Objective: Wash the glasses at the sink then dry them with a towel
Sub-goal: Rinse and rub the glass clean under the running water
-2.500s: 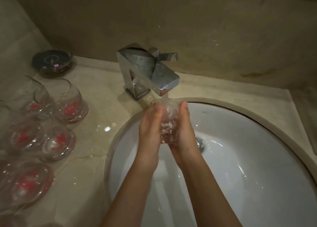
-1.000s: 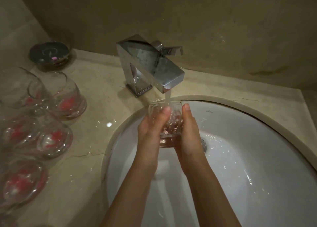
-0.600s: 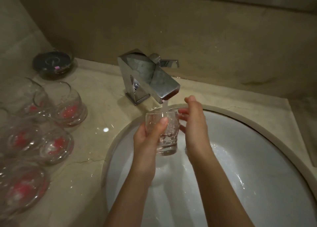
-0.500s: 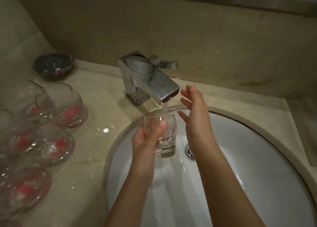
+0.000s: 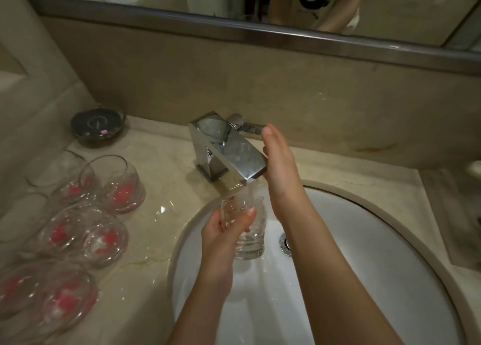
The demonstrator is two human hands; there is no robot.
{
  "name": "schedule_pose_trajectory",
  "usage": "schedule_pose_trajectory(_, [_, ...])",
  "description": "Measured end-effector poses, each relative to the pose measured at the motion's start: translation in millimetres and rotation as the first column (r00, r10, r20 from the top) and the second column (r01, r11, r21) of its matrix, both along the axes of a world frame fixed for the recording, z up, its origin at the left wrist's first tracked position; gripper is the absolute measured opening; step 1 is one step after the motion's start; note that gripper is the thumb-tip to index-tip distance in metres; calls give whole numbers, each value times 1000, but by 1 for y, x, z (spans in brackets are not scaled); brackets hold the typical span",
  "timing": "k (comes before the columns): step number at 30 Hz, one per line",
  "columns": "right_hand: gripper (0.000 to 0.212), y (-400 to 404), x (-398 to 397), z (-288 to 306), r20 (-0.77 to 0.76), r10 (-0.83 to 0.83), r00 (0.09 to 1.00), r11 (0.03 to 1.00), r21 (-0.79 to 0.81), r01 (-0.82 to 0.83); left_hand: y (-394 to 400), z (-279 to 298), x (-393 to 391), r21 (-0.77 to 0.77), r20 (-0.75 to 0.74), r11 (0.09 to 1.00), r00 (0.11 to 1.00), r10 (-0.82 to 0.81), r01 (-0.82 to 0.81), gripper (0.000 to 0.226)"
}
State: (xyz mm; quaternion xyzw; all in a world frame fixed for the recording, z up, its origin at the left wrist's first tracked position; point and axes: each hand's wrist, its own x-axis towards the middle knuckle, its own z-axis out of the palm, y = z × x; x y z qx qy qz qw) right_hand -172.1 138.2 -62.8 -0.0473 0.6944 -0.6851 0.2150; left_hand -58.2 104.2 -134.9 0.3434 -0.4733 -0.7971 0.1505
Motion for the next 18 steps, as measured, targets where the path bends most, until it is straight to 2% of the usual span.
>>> schedule_pose_trajectory(5, [44, 0, 15, 2, -38, 14, 999, 1000, -6, -14, 7, 5, 3, 33, 1, 999, 1000, 7, -7, 47])
schedule_pose_trajectory(8, [43, 1, 17, 4, -46, 26, 999, 1000, 17, -25, 11, 4, 4, 34, 8, 999, 1000, -3, 2, 49])
schedule_pose_trajectory(11, [42, 12, 17, 5, -43, 44, 998, 999, 28, -42, 13, 7, 6, 38, 14, 999, 1000, -18, 17, 61])
schedule_pose_trajectory(13, [42, 27, 26, -2, -24, 21, 1000, 998, 51, -19, 14, 10, 7, 43, 12, 998, 999, -36, 35, 56])
schedule_pose_trajectory(15, [37, 44, 44, -19, 61, -37, 997, 998, 57, 33, 18, 14, 8, 77, 3, 996, 999, -47, 47, 53])
schedule_pose_trajectory(18, [32, 66, 76, -41, 300, -49, 953, 997, -48, 66, 26, 20, 10, 120, 7, 988, 996, -94, 93, 55])
